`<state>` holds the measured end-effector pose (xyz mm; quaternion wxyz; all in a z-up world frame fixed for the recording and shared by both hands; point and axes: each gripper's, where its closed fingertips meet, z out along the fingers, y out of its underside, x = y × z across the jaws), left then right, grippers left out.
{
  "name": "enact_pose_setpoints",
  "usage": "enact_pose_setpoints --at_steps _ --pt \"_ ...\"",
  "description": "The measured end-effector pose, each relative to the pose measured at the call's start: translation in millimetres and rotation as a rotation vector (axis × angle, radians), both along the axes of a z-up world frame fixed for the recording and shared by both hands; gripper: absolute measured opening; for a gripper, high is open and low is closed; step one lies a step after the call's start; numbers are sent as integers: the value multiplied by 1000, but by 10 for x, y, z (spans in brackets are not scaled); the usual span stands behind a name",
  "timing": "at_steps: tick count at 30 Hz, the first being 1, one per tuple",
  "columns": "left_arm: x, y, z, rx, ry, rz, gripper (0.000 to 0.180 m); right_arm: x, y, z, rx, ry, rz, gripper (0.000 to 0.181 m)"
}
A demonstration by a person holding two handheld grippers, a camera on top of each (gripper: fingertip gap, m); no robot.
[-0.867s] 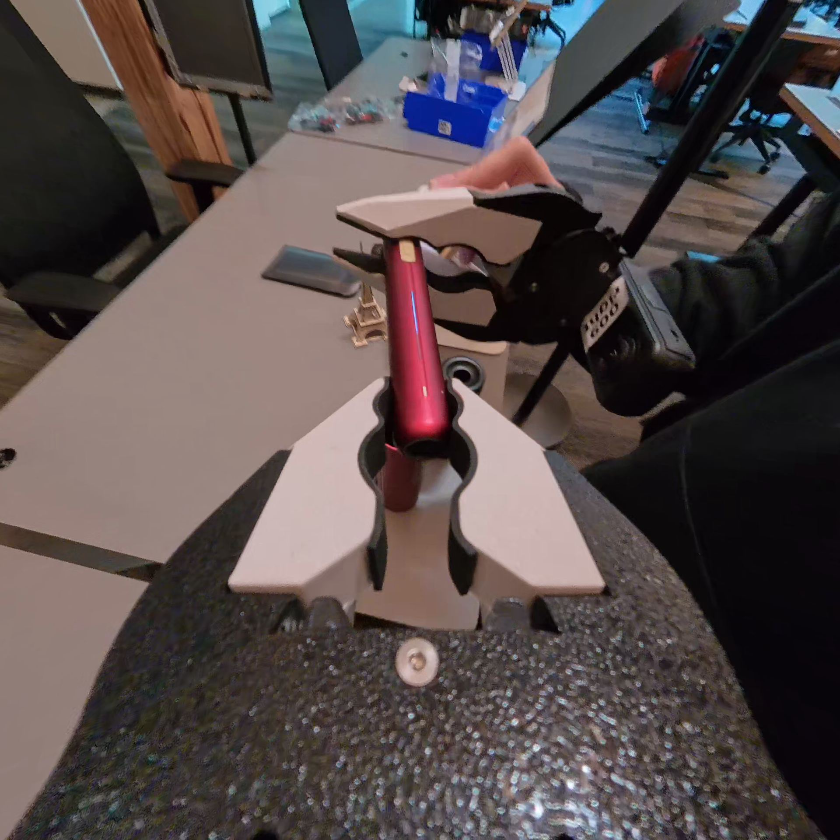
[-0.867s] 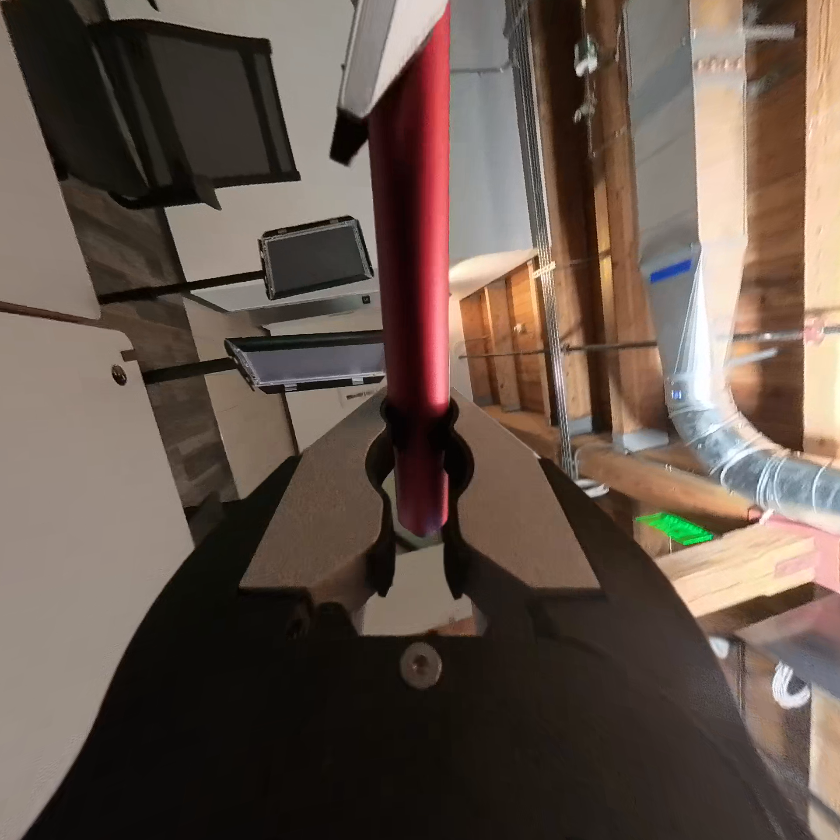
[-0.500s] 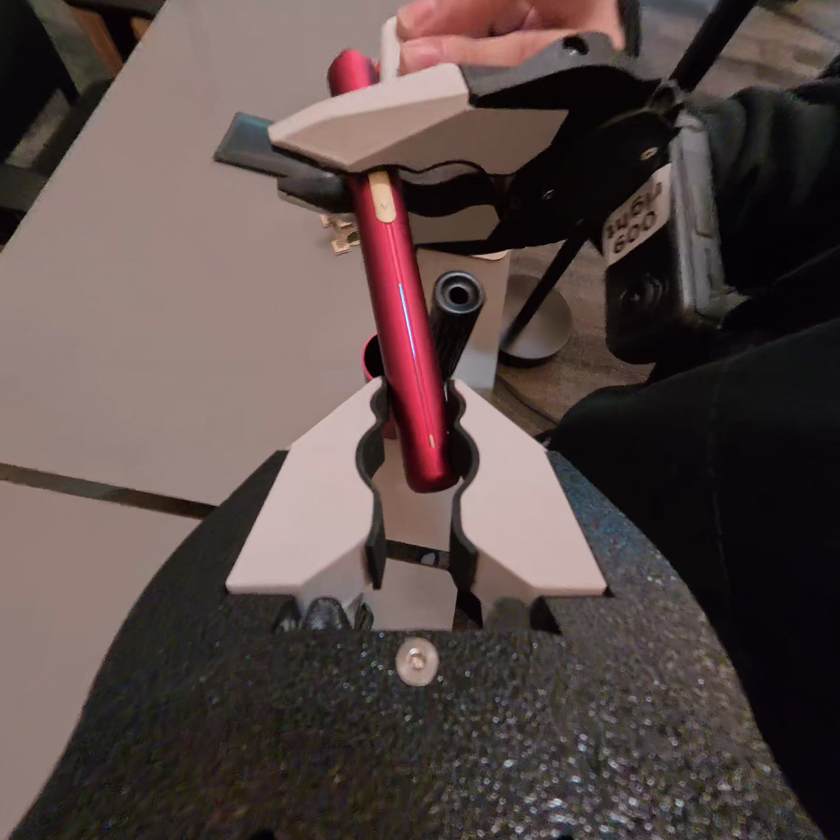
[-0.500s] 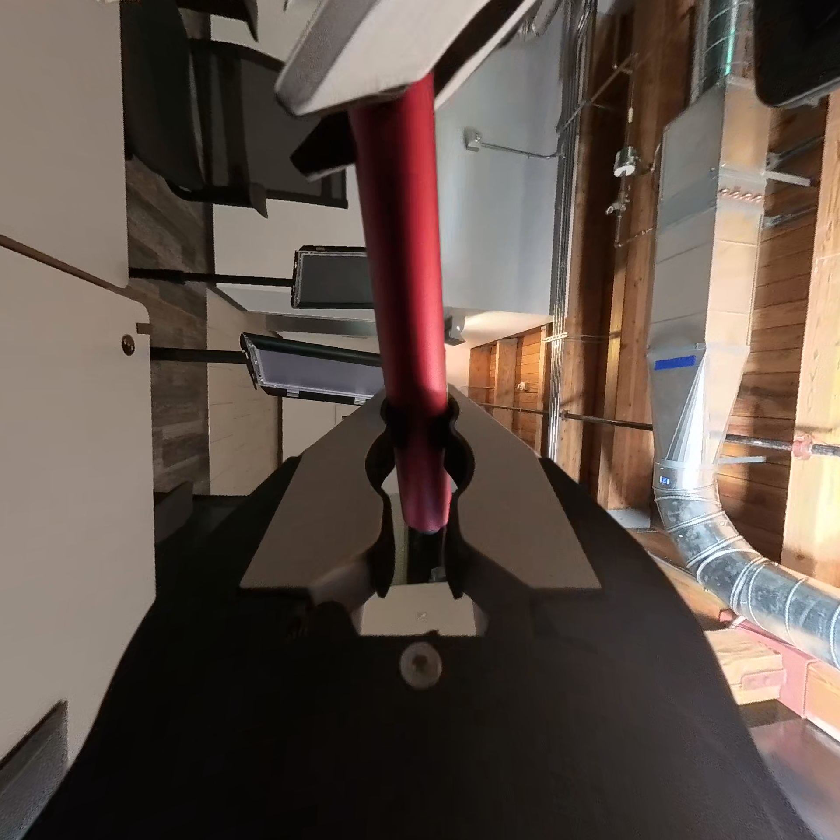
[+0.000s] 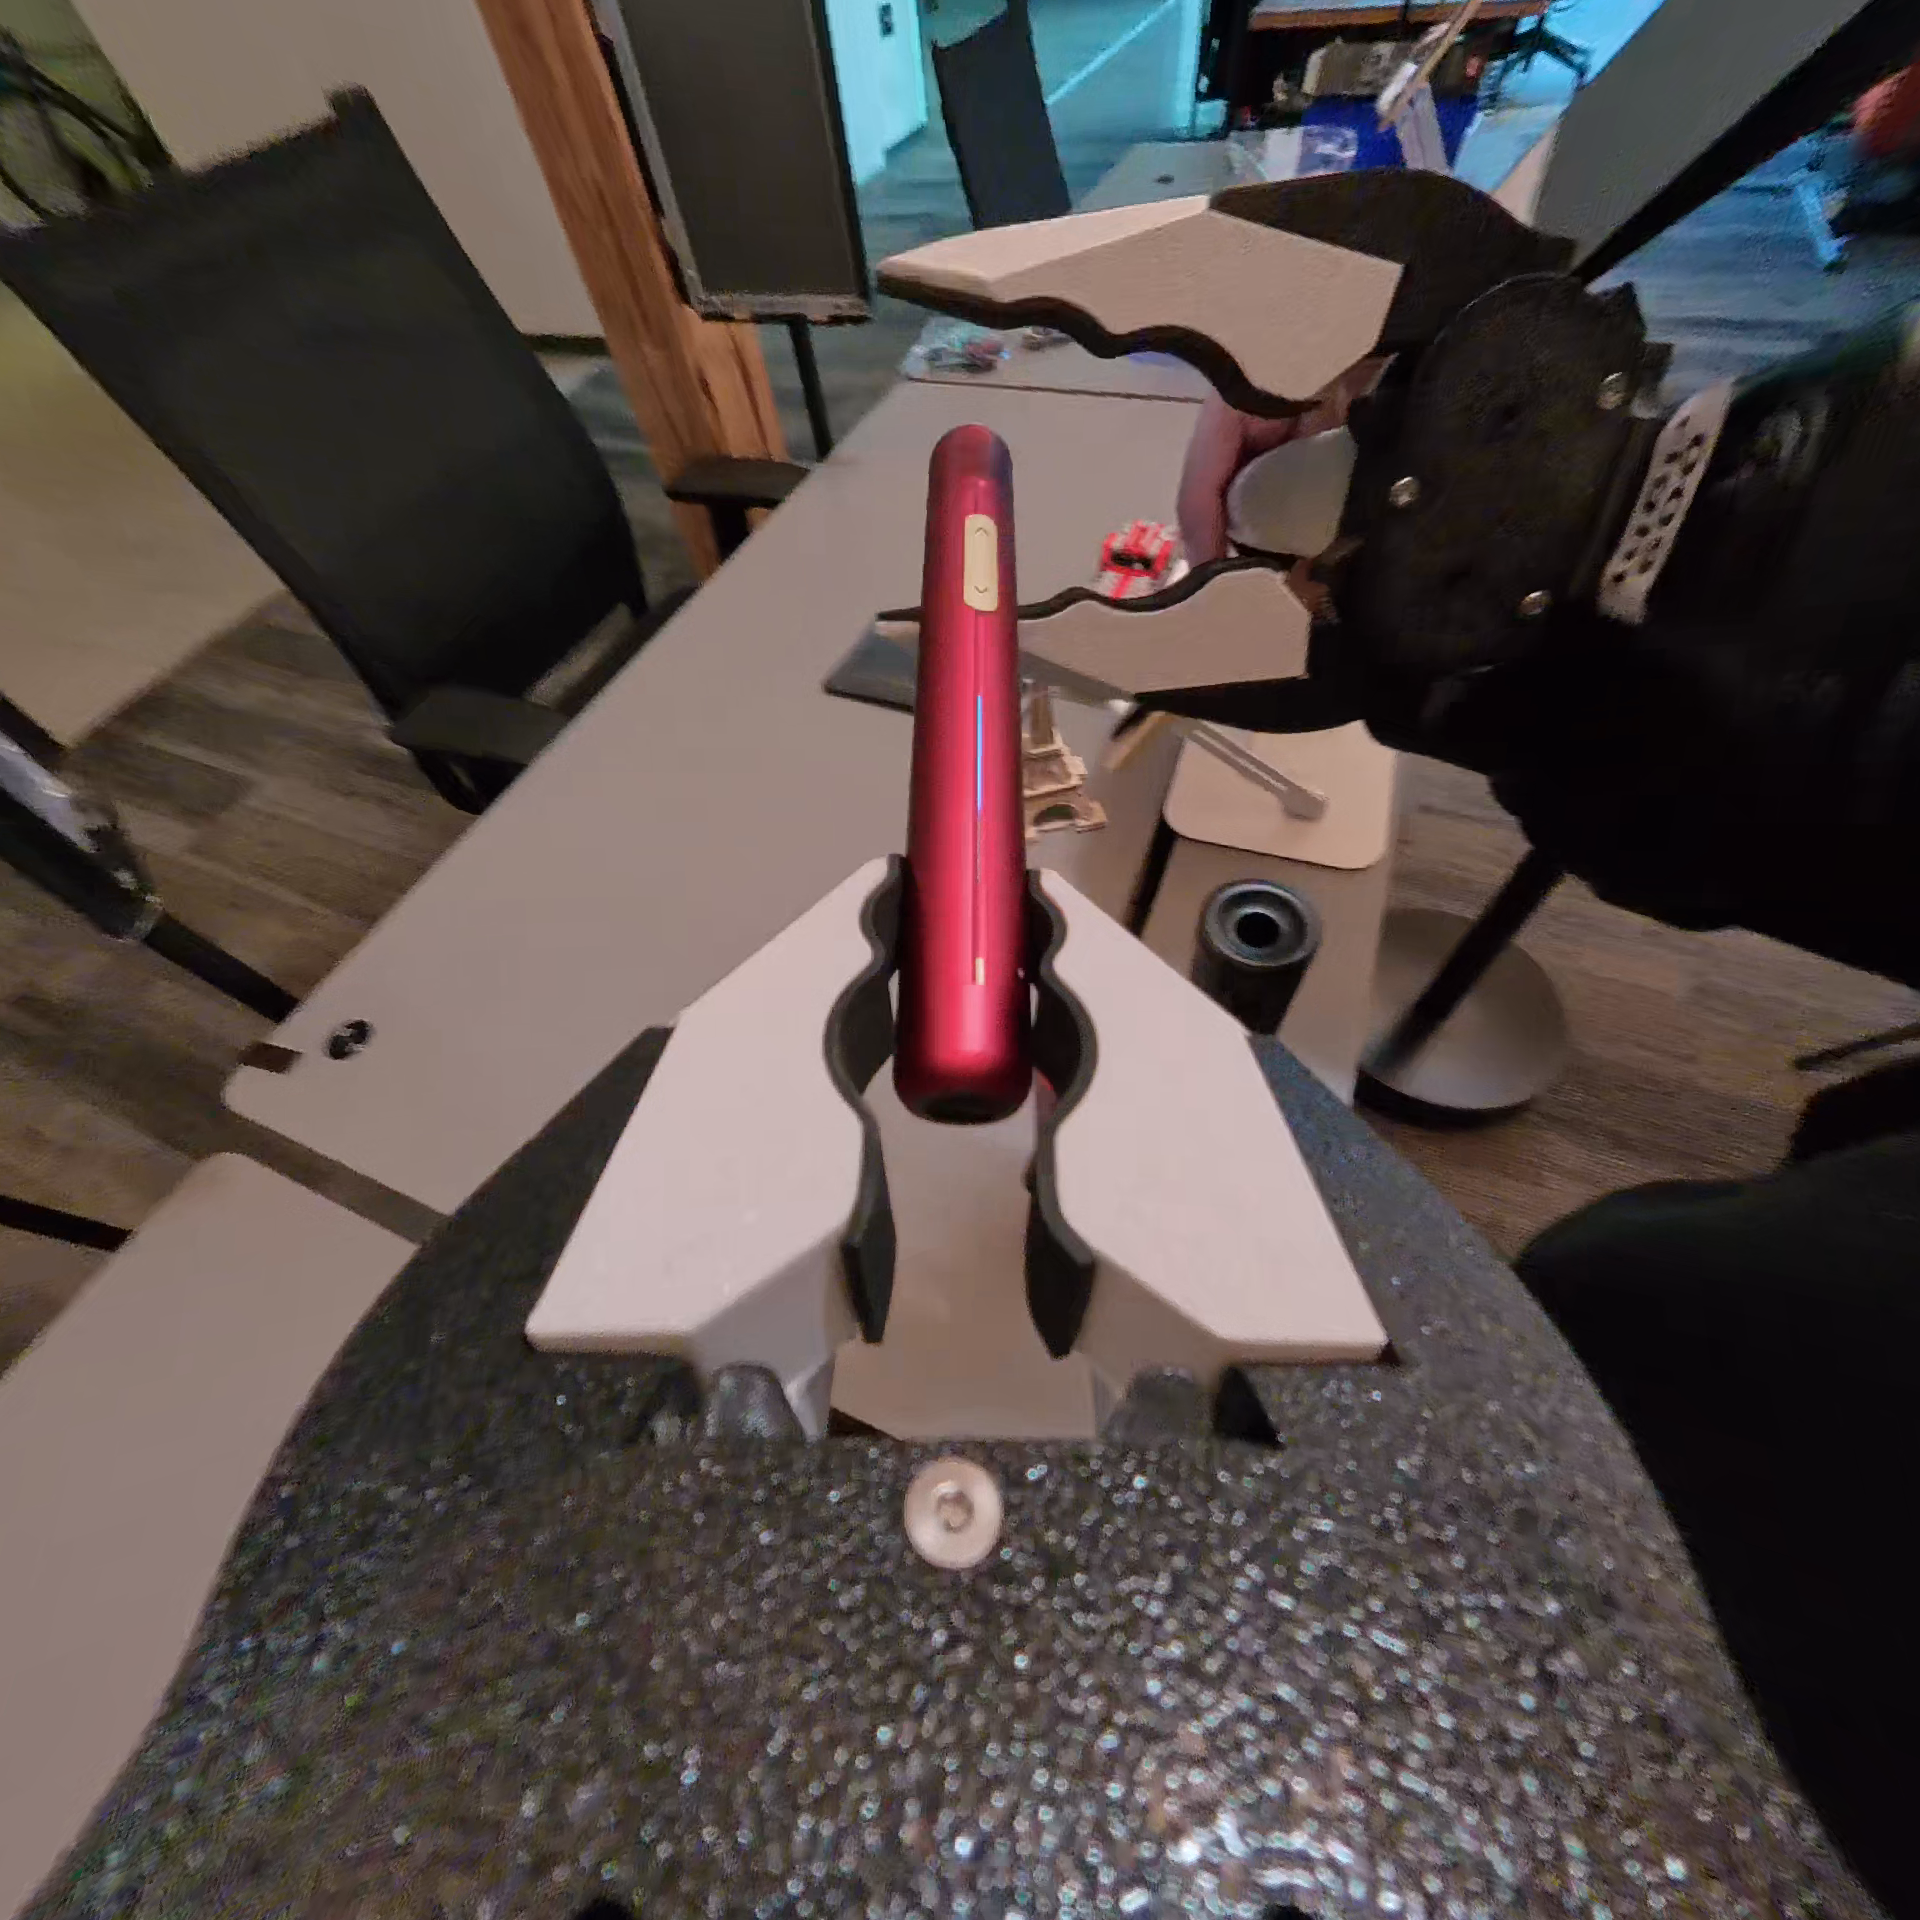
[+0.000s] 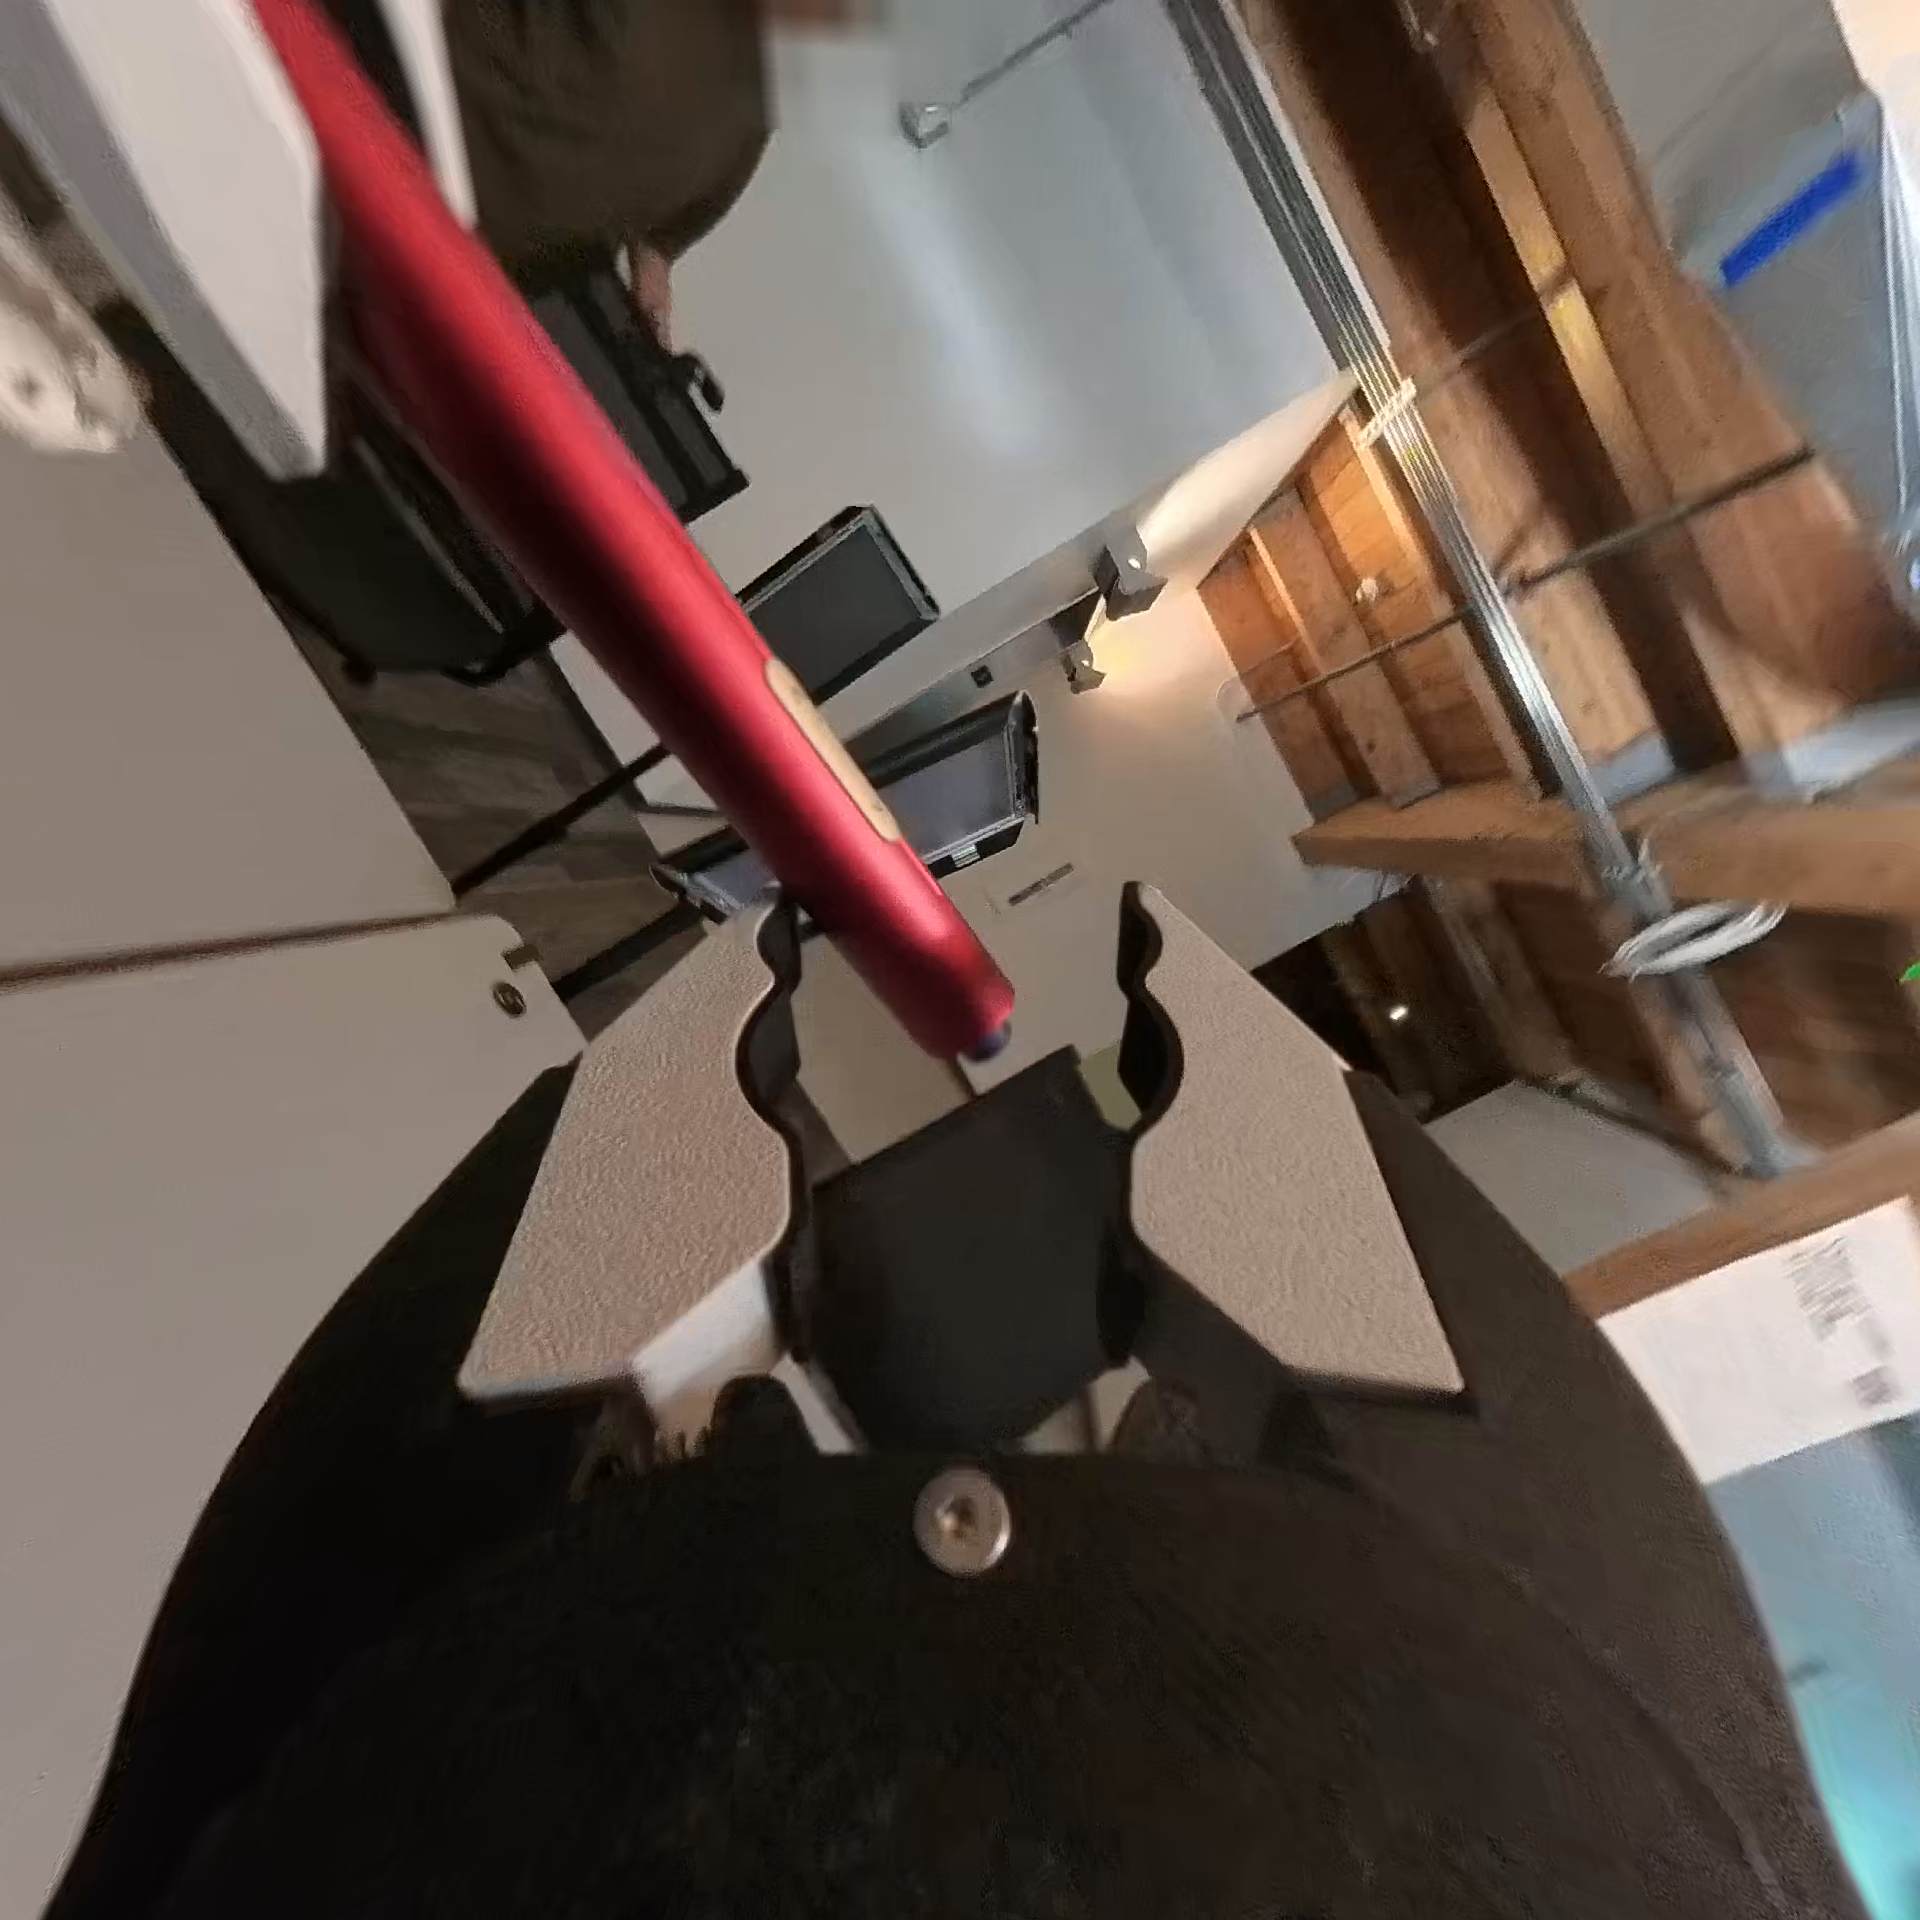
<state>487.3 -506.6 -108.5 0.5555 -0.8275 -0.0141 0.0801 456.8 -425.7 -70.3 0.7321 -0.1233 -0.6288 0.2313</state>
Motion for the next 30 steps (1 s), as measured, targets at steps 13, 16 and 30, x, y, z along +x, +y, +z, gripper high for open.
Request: enact_pose_setpoints --at_steps 13,16,30 --pt "-273 -31 500 192 348 153 19 110 -238 227 -1768 -382 790 75" --pt "-231 -6 480 221 359 134 19 100 -304 344 -1902 -434 937 52" --pt "-240 21 301 211 348 126 19 -1 -361 350 -1959 -424 916 20"
